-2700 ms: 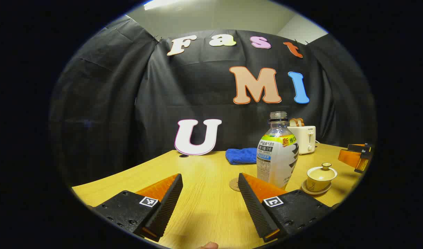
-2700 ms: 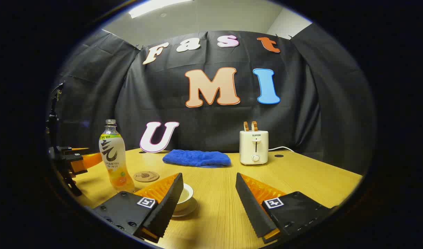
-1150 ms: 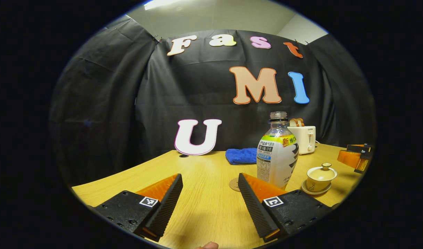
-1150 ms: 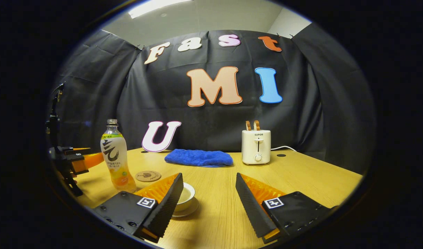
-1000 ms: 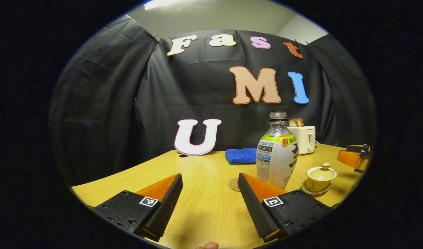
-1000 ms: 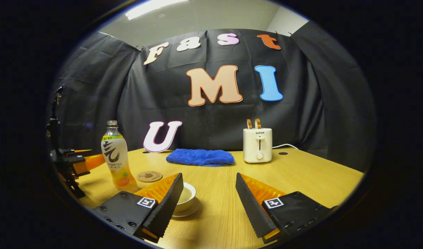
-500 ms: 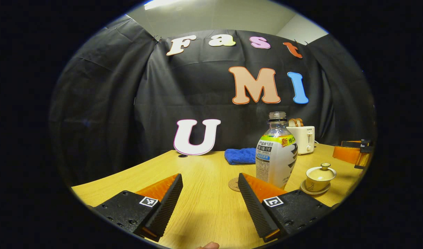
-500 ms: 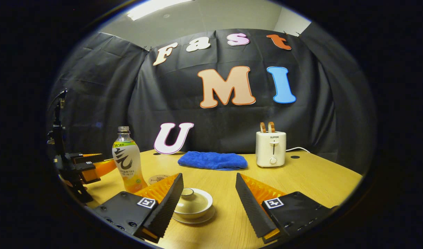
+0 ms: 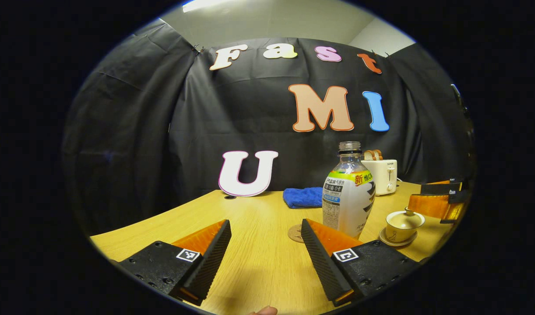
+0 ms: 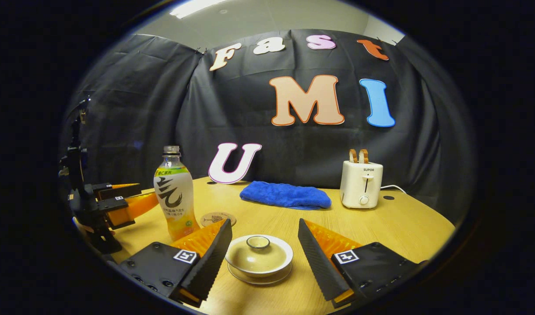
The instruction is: Open the teacup lid with one hand, grasp the water bottle and pour water into the teacup with the other hand; after pouring, place the water bottle on the coaster and then close the teacup lid.
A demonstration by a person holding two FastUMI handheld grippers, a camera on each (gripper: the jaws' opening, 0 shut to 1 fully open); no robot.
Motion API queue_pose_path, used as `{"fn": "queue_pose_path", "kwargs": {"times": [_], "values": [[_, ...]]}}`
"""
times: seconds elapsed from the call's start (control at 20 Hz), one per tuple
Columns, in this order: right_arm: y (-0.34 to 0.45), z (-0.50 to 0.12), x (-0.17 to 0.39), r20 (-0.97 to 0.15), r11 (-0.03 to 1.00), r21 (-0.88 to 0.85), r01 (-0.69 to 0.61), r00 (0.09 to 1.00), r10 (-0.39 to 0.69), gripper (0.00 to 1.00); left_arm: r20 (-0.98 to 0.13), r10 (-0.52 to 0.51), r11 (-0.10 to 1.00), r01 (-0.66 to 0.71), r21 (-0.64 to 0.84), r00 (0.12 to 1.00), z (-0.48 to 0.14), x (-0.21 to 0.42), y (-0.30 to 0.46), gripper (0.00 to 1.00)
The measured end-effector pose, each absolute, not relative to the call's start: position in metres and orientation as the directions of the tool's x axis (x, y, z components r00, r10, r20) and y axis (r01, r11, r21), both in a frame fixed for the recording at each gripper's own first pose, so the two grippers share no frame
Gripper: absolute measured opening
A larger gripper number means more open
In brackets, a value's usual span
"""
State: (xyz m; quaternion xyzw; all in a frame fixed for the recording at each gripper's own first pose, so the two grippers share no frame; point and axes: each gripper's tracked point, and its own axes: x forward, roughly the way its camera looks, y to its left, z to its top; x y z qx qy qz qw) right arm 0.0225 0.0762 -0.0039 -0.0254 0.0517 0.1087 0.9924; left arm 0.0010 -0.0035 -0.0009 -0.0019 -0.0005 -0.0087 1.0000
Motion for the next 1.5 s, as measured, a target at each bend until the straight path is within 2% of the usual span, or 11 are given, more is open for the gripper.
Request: {"fn": "queue_pose_path", "kwargs": {"times": [0.25,0.4,0.55,0.7,0.8,1.0,1.15,1.2,1.5], "values": [[0.085,-0.017,0.026,-0.157,0.969,-0.053,-0.241,0.96,0.23,0.94,0.0,-0.023,1.0,0.023,-0.005,1.0,0.0,0.0,-0.004,0.94],[0.089,-0.022,0.027,-0.176,0.967,-0.063,-0.248,0.956,0.234,0.83,0.0,-0.024,1.0,0.024,-0.005,1.0,0.0,0.0,-0.006,0.94],[0.09,-0.025,0.028,-0.194,0.966,-0.075,-0.248,0.954,0.23,0.82,0.0,-0.026,1.0,0.026,-0.005,1.0,0.0,0.001,-0.005,0.94],[0.089,-0.027,0.03,-0.199,0.968,-0.074,-0.24,0.955,0.221,0.49,0.0,-0.027,1.0,0.027,-0.005,1.0,0.0,0.0,-0.006,0.94],[0.09,-0.028,0.03,-0.206,0.968,-0.068,-0.243,0.952,0.225,0.54,-0.001,-0.027,1.0,0.027,-0.005,1.0,-0.001,0.001,-0.006,0.94],[0.089,-0.028,0.031,-0.208,0.968,-0.061,-0.244,0.951,0.226,0.39,-0.001,-0.027,1.0,0.027,-0.006,1.0,0.001,-0.001,-0.007,0.94],[0.088,-0.032,0.037,-0.206,0.968,-0.072,-0.242,0.953,0.223,0.39,-0.002,-0.026,1.0,0.026,-0.006,1.0,0.001,0.001,-0.006,0.94],[0.087,-0.028,0.032,-0.207,0.966,-0.078,-0.245,0.952,0.225,0.31,-0.002,-0.026,1.0,0.026,-0.006,1.0,0.001,0.0,-0.006,0.94],[0.089,-0.023,0.031,-0.162,0.968,-0.055,-0.244,0.959,0.233,0.31,-0.002,-0.025,1.0,0.025,-0.005,1.0,0.001,0.0,-0.006,0.94]]}}
